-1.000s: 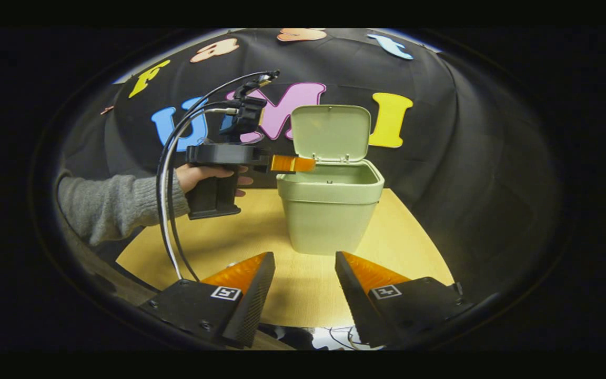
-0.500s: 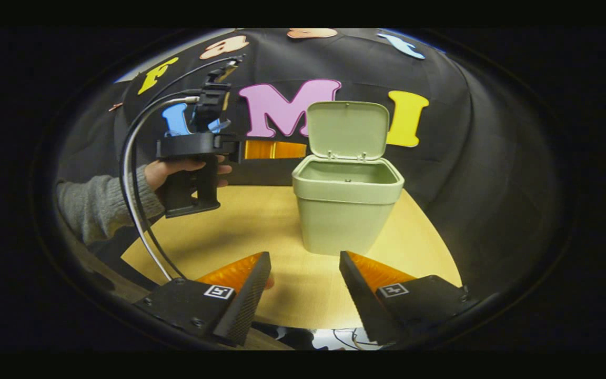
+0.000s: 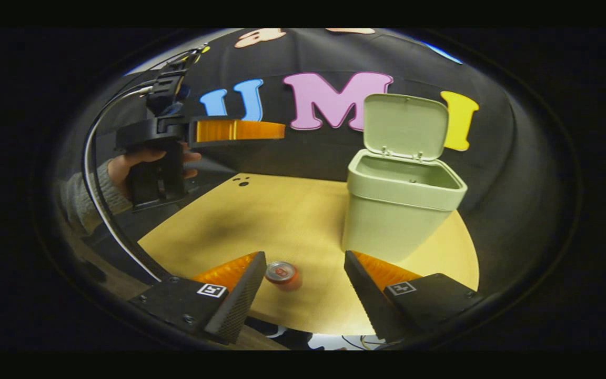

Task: Press the lid of the desktop garbage bin to open it, pick up the crumpled paper on the desktop and throw it into the bin, then pick up the pop can on the desktop and drop it into the bin, and finally close the garbage bin lid.

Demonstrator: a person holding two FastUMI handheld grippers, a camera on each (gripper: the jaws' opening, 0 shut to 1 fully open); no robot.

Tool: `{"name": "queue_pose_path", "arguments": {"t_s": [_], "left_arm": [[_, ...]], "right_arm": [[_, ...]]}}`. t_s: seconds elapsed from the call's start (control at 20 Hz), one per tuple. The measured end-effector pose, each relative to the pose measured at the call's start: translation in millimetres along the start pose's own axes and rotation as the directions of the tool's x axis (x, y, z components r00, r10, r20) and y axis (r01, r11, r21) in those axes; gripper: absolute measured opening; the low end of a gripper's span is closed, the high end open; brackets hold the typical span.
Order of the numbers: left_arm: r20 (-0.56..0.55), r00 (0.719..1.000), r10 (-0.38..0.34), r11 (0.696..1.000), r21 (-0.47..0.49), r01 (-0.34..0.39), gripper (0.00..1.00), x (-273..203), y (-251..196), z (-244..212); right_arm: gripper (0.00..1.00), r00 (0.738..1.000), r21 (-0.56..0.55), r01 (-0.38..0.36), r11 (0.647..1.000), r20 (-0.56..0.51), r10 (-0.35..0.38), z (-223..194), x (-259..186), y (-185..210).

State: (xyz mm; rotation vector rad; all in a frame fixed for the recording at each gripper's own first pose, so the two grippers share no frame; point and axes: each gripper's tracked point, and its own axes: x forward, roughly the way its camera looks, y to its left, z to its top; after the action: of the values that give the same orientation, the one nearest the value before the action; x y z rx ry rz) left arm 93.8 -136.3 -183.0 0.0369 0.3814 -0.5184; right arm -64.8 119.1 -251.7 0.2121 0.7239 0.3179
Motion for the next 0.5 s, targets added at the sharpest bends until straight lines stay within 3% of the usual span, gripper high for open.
{"name": "queue_pose_path", "arguments": {"t_s": [0.5], "left_arm": [[-0.055,0.976,0.211,0.975,-0.059,-0.214,0.96,-85,64,-37]], "right_arm": [[0.94,0.982,-0.058,-0.122,0.991,-0.152,0.112,-54,53,24]]}}
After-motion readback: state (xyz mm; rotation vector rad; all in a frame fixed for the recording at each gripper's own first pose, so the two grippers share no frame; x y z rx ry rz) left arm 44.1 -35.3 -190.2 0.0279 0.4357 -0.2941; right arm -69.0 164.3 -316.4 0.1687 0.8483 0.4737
